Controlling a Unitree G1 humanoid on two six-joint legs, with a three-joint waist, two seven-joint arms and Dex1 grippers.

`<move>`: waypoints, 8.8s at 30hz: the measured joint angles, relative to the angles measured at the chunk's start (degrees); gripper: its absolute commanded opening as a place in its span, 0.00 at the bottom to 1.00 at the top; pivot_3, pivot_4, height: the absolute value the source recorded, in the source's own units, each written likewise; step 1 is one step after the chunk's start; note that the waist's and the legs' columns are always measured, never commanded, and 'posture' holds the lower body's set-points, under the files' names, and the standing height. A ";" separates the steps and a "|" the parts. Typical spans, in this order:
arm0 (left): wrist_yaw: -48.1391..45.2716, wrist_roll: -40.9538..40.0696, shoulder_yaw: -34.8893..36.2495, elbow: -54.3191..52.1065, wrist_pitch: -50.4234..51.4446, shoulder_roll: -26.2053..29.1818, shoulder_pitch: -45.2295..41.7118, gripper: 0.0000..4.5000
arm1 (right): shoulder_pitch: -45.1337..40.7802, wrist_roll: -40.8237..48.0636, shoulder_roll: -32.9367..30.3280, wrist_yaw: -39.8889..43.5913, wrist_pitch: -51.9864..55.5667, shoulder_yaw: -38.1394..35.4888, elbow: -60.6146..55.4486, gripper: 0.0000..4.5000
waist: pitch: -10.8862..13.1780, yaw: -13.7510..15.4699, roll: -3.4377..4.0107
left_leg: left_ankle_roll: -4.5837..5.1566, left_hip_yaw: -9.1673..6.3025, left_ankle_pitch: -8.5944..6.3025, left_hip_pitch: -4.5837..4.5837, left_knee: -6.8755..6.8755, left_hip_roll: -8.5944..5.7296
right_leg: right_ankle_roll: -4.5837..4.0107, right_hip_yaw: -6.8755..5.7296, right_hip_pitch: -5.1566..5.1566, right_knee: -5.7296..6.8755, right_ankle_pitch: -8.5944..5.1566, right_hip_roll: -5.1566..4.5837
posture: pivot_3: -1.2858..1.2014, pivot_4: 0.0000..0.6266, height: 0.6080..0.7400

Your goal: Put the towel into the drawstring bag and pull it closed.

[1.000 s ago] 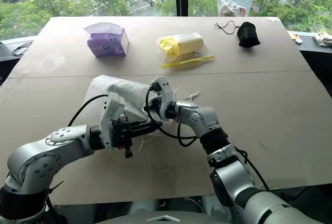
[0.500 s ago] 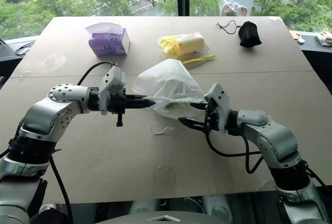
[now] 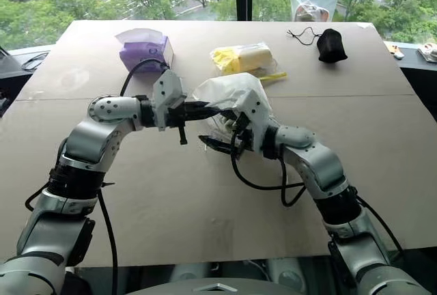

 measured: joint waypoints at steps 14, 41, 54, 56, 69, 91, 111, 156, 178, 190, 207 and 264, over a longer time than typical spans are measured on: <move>11.46 10.01 1.05 8.39 -5.33 -2.68 2.12 0.00 | 9.86 22.14 -21.63 7.26 17.06 -15.74 -23.65 0.98 | -0.01 -0.11 -0.01 | 0.01 -0.13 -0.01 0.15 0.16 0.00 | 0.00 -0.15 0.22 0.12 0.00 0.04 | 0.52 0.24 1.00; 8.00 -8.48 22.03 -10.03 12.67 4.16 23.85 0.93 | 13.74 -7.78 -10.60 -2.26 -8.59 -5.48 8.33 0.50 | -0.09 -1.34 -0.08 | 0.01 -0.09 -0.01 0.50 0.29 0.10 | 0.03 0.05 0.50 0.18 -0.01 0.05 | 0.52 0.24 1.00; 12.71 -2.63 12.13 -9.91 7.35 -2.95 28.69 0.93 | 21.31 -7.00 -13.53 -2.17 -2.67 -8.33 -2.04 0.02 | -0.08 0.02 -0.07 | 0.01 0.00 -0.02 1.03 0.07 0.02 | 0.05 0.13 0.92 0.10 -0.04 0.06 | 0.52 0.24 1.00; 13.13 0.10 9.28 -6.55 5.03 -3.88 25.98 0.93 | 22.04 -7.00 -14.06 -2.51 -1.69 -8.45 -3.79 0.02 | -0.08 0.04 -0.07 | 0.01 -0.01 -0.02 1.03 0.07 -0.02 | 0.06 0.11 0.92 0.11 -0.04 0.07 | 0.52 0.24 1.00; 17.10 10.69 3.14 4.63 -8.87 -8.08 20.85 0.01 | 30.26 -5.72 -14.01 -8.21 0.13 -19.51 -8.97 0.00 | -0.10 -0.57 -0.05 | 0.02 0.09 -0.02 1.13 -0.06 0.04 | 0.19 0.26 0.91 0.08 -0.12 0.10 | 0.52 0.24 1.00; 20.70 6.03 17.94 5.71 -3.84 -4.48 20.59 0.00 | 13.43 -19.39 -20.13 14.33 -26.01 0.34 5.87 0.87 | -0.10 -0.22 -0.08 | 0.01 0.06 -0.02 1.12 -0.16 0.04 | 0.00 0.18 0.90 0.01 -0.02 0.11 | 0.52 0.24 1.00; 20.54 4.96 17.51 2.23 -2.75 -5.85 21.17 0.00 | 10.68 -14.96 -17.06 22.55 -15.93 1.67 10.12 0.02 | -0.28 -0.74 -0.35 | 0.01 0.09 -0.02 2.15 -0.41 0.09 | 0.13 0.23 1.81 -0.06 -0.13 -0.03 | 0.52 0.24 1.00; 39.12 3.51 25.64 11.96 -7.65 -3.09 -7.55 0.00 | 12.31 27.07 -29.68 -1.78 6.48 -17.00 -14.97 0.60 | -0.08 -0.35 -0.20 | 0.02 -0.03 0.04 0.04 -0.27 0.03 | 0.08 -0.03 -0.02 -0.02 0.03 -0.41 | 0.52 0.24 1.00; 22.41 -2.65 19.92 9.96 5.00 0.90 -11.96 0.00 | -3.62 -12.03 -4.58 -3.21 -12.66 9.22 13.47 0.81 | -0.05 -0.24 -0.21 | -0.17 -0.04 0.14 0.01 0.34 0.03 | 0.08 -0.10 0.10 0.14 0.05 0.00 | 0.52 0.24 1.00; 22.77 -6.72 24.16 3.43 15.09 2.52 -0.09 0.00 | -16.55 -22.90 -4.27 -8.10 -38.62 1.49 50.11 0.81 | -0.04 -0.51 -0.19 | 0.00 -0.01 0.04 0.06 0.29 0.08 | 0.07 0.06 0.10 0.19 0.06 -0.04 | 0.52 0.24 1.00; 22.43 -13.89 25.88 -11.77 28.15 6.90 21.61 0.00 | 11.55 8.14 -13.41 9.04 6.63 -6.34 -0.07 0.99 | -0.08 -1.01 -0.18 | 0.03 -0.04 0.01 0.35 0.12 0.03 | 0.08 -0.04 0.21 0.27 0.03 -0.39 | 0.52 0.24 1.00; 24.75 -22.46 26.78 -9.78 28.89 -0.41 10.16 0.00 | 7.15 14.30 -0.26 13.58 13.15 -9.05 3.89 0.01 | -0.11 -1.35 -0.26 | 0.03 -0.03 0.02 1.08 -0.24 0.02 | 0.05 0.19 0.85 0.00 0.04 0.03 | 0.52 0.24 1.00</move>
